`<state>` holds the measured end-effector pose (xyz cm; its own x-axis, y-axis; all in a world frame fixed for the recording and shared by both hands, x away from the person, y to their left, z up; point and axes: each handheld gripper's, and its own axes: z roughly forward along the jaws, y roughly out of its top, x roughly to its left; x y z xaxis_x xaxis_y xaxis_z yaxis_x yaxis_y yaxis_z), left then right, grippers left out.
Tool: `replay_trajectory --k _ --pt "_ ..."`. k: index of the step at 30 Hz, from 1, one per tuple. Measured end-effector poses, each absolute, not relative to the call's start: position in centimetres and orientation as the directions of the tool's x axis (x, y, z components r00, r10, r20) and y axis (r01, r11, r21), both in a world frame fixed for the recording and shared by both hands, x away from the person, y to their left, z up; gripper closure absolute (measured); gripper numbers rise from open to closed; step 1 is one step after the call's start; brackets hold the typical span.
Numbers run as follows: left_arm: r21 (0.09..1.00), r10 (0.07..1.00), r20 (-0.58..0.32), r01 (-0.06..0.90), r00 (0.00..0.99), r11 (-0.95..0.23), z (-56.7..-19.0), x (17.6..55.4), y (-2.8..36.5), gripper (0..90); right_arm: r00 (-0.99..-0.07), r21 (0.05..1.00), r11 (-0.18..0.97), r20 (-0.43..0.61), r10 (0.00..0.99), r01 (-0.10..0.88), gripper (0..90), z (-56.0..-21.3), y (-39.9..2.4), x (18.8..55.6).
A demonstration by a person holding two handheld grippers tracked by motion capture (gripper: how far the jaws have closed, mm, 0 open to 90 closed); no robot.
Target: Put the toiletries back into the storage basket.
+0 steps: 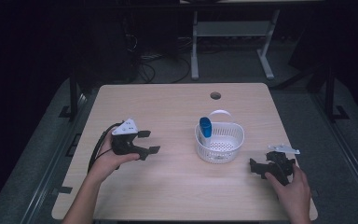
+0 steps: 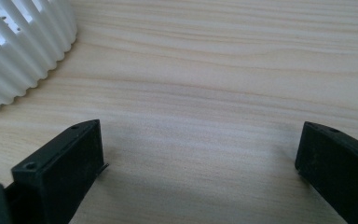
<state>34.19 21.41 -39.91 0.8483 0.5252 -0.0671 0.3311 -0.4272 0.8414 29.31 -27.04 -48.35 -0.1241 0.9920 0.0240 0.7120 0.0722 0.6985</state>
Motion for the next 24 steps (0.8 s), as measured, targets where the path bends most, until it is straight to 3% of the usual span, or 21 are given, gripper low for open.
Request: replay_trajectory --k 24 --pt "0.763 0.642 -0.053 0.446 0.765 -0.468 -43.7 31.7 27.3 24.2 -0.124 0.698 0.072 0.024 0.992 0.712 0.4 -48.4 -27.0 29.3"
